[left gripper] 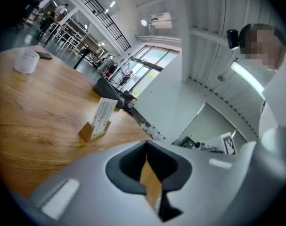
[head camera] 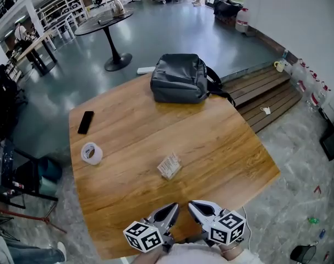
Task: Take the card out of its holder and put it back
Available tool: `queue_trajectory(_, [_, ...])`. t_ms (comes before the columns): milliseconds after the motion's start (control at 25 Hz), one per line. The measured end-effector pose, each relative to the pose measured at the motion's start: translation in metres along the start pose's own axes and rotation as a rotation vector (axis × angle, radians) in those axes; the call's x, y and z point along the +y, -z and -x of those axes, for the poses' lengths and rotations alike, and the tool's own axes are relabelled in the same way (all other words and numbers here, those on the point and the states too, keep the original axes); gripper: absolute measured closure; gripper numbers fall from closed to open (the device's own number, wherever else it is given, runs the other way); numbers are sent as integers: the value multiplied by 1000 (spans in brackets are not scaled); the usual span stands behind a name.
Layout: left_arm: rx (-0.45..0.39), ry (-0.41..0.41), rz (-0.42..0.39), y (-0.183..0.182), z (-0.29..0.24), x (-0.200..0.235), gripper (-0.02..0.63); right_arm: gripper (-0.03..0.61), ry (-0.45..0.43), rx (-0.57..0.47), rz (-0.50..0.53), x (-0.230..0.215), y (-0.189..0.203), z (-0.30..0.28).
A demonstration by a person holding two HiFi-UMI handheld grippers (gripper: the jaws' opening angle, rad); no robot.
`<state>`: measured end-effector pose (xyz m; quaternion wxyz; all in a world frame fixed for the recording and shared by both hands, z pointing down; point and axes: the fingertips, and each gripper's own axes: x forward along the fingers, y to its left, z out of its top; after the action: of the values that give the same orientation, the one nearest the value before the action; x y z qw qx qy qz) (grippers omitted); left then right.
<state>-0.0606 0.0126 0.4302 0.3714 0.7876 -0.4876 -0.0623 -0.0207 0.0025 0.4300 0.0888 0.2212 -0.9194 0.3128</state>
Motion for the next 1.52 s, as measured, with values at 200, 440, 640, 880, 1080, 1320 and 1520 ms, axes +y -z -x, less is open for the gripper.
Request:
queue_trajectory(200, [21,-17,29,-5,-3,19,606,578,-3,18,-38,-3,3,-18])
queue_trajectory(440, [53,-17,-1,-10,-13,23,606,578,17,29,-53,-9,5,-17])
queue_trajectory(640, [63,-14,-114,-35,-21,25,606,578,30,34,-66,-17,6,-15])
queue_trajectory(880, [97,5,-211,-66,-34,25,606,578,-7,45,-71,-15,5,-22])
queue_trajectory(1080, [140,-29,-317,-79,-42,37,606,578,-30,37,-62,-14,-2,-30])
queue_trajectory(1320, [203,-78,-402,-93,-50,56,606,578,-25,42,-78,-24,-4,-34])
queue_trajectory(1520, [288,-101,-479,-104,-62,66,606,578,-28,48,-95,-31,-3,-37])
